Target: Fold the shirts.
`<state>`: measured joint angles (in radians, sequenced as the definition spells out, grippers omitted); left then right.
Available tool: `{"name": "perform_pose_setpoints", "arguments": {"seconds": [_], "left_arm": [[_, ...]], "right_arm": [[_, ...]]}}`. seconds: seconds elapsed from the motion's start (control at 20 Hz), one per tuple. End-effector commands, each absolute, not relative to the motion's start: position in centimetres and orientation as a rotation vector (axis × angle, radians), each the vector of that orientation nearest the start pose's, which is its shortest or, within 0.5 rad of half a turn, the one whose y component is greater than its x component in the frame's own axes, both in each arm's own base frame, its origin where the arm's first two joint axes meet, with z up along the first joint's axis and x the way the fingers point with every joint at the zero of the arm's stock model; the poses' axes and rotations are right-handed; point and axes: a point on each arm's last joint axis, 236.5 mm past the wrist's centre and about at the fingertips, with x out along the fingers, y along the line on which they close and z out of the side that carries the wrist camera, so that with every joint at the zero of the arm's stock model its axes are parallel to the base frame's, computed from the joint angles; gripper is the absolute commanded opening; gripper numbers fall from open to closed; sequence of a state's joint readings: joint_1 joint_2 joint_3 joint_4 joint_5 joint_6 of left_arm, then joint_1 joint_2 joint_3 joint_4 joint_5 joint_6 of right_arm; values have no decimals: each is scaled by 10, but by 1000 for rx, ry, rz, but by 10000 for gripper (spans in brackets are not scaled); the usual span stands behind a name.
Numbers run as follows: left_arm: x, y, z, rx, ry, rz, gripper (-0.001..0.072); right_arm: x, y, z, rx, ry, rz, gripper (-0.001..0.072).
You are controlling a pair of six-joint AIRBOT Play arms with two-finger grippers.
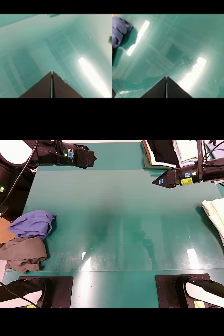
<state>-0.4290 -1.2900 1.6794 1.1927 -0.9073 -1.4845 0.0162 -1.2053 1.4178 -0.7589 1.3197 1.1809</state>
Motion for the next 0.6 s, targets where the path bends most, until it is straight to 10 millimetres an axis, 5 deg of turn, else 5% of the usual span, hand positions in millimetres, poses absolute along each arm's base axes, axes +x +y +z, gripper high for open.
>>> {"name": "perform_pose_setpoints", "arguments": {"seconds": [0.0, 0.15, 0.25, 0.45, 0.55], "left_arm": [[424, -270, 274, -114, 544, -670, 26], [432, -270, 285, -133, 490, -661, 26], [430, -240, 277, -65, 536, -602, 26], [412, -93, 232, 90, 806, -266, 26], [393, -29, 190, 94, 994, -111, 30]], "right_arm": [[376, 173, 189, 264, 903, 789, 16], [372, 173, 188, 261, 917, 797, 16], [371, 174, 187, 259, 924, 802, 16], [367, 174, 186, 257, 939, 812, 16], [367, 174, 185, 257, 939, 812, 16]]}}
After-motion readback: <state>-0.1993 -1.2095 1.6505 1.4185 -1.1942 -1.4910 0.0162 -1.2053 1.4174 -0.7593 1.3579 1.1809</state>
